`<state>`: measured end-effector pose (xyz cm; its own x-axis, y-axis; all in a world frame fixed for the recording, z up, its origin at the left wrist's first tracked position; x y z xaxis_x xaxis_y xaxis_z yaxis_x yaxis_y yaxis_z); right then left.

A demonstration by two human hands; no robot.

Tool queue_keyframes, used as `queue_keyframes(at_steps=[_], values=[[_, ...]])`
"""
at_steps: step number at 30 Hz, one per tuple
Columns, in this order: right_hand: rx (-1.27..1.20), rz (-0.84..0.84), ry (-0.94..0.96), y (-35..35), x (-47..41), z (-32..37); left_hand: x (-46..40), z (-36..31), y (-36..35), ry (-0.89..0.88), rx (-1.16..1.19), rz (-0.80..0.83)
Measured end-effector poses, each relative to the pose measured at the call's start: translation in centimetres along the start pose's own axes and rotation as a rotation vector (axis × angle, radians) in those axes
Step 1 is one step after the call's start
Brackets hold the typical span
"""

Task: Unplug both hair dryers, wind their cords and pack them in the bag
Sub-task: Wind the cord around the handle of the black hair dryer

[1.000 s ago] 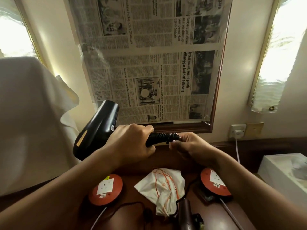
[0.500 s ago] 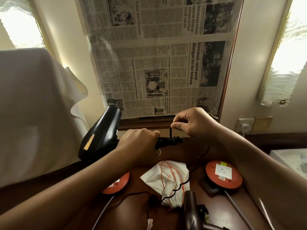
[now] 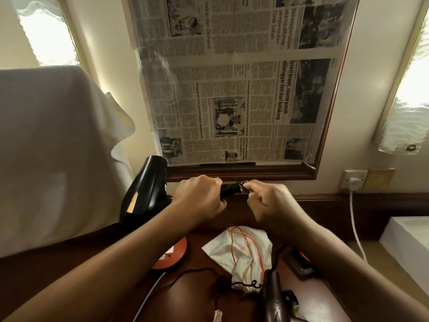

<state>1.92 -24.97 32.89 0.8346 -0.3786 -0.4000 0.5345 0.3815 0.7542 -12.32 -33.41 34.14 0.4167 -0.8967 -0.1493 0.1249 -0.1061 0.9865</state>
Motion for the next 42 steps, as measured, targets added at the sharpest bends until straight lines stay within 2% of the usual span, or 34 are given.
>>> queue_keyframes(at_steps=[5, 7, 12, 18, 20, 24, 28, 33, 36, 42], values=[[-0.180, -0.106, -0.077, -2.5, 1.4, -0.2, 0.0, -0.4, 0.2, 0.012, 0.022, -0.025], [-0.327, -0.094, -0.126, -3.1, 1.7, -0.3, -0.1, -0.4, 0.1, 0.007, 0.043, -0.024], [-0.907, 0.091, -0.318, -4.6, 1.9, -1.5, -0.3, -0.2, 0.0, -0.009, 0.071, -0.014], [-1.239, 0.209, -0.379, -6.2, 2.2, -2.9, -0.5, 0.2, 0.7, -0.034, 0.111, -0.024], [-1.370, 0.247, -0.374, -6.9, 2.3, -3.4, -0.4, 0.2, 0.9, -0.050, 0.098, -0.021], [-1.582, 0.353, -0.231, -7.5, 2.2, -4.3, 0.1, 0.1, 1.4, -0.081, 0.106, -0.019], [-1.478, 0.345, -0.183, -6.9, 1.2, -5.1, 0.8, -0.2, 2.1, -0.124, 0.115, 0.000], [-1.096, 0.211, -0.251, -5.8, -0.5, -5.3, 1.6, -0.5, 3.5, -0.166, 0.092, -0.030], [-0.855, 0.183, -0.282, -4.5, -1.3, -5.4, 1.9, -0.3, 3.7, -0.195, 0.019, 0.008], [-0.547, 0.160, -0.175, -0.8, -3.1, -4.2, 2.0, -0.2, 2.8, -0.202, -0.023, 0.141]])
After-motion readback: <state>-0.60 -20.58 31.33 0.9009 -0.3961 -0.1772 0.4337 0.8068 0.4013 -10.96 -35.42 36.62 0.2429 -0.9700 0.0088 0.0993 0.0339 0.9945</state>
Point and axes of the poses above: each hand's wrist, its own x-axis away from the middle knuckle, its own y-axis out of the back of the hand, z = x × y, the point moved 2 cm from there along -x, towards the middle knuckle, and after that the axes turned 7 degrees about z, right-handed, at the moved point
